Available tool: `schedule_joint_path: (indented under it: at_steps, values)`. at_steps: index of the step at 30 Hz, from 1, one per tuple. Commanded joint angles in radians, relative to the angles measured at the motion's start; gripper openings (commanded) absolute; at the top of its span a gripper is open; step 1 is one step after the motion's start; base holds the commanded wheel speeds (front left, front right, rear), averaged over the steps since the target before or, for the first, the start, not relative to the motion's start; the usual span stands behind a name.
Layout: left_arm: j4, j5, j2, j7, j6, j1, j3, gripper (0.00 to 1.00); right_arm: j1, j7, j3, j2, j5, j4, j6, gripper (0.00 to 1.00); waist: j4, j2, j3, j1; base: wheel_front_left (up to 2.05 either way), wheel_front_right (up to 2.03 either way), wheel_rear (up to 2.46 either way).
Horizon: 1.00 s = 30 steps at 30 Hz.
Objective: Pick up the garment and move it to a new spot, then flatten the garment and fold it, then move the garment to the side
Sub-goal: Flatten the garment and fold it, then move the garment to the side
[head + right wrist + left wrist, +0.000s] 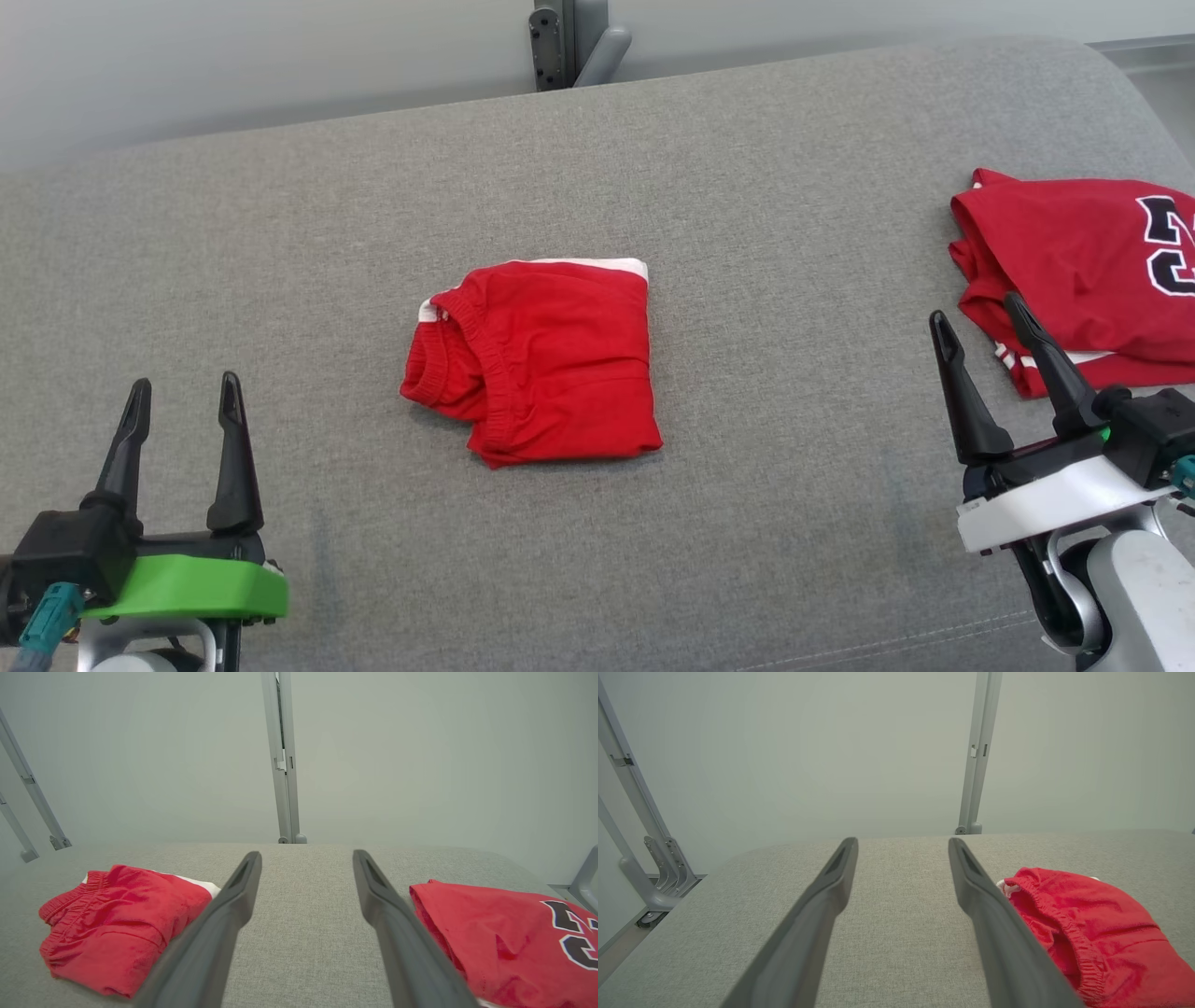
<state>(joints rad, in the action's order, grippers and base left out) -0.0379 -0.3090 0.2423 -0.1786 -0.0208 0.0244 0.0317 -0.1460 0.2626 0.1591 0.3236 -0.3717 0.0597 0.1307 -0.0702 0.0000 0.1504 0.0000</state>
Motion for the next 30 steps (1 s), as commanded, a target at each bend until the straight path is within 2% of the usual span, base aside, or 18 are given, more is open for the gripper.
schedule_joint_path:
  at_steps: [1, 30]
  values:
    - [-0.007, -0.004, 0.004, 0.005, -0.004, -0.015, 0.002, 1.00, 0.012, 0.004, -0.003, -0.002, -0.001, 0.003, 0.000, 1.00, 0.000, 0.0000, -0.011, 0.0000, 0.00, 0.00, 0.00]
    - [-0.024, -0.013, 0.009, 0.012, -0.022, -0.011, 0.030, 1.00, 0.021, 0.003, -0.036, -0.026, 0.002, 0.009, 0.000, 1.00, 0.001, 0.0000, -0.020, 0.0000, 0.00, 0.00, 0.00]
